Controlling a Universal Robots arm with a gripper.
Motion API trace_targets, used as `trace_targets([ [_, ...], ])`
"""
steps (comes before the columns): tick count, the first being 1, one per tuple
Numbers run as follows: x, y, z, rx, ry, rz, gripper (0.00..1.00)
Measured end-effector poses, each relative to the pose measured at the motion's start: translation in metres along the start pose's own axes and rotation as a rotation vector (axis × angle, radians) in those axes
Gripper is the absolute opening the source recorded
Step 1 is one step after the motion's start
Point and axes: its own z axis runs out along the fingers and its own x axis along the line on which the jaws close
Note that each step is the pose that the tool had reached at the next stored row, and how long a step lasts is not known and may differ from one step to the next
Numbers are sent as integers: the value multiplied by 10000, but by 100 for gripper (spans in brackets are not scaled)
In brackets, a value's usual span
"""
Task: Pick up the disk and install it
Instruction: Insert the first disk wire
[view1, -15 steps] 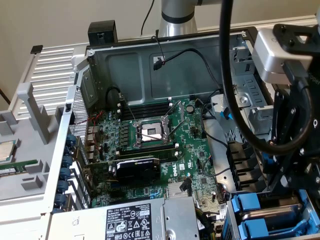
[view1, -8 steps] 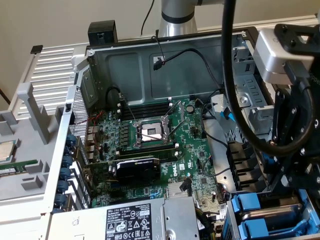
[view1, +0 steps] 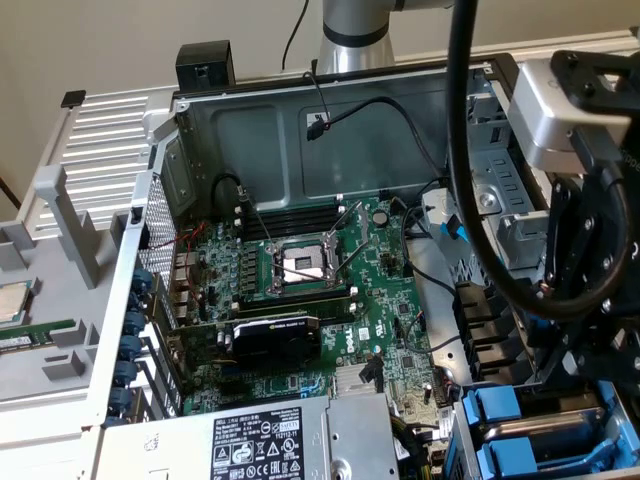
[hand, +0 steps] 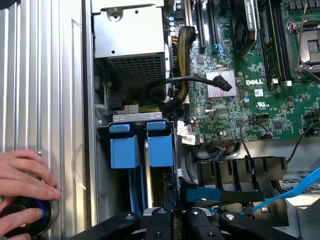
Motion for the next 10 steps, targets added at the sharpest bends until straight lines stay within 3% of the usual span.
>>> trace_targets([
  [7, 9, -7, 4, -2, -80, -14, 16],
  [10, 19, -7, 5, -8, -150, -25, 16],
])
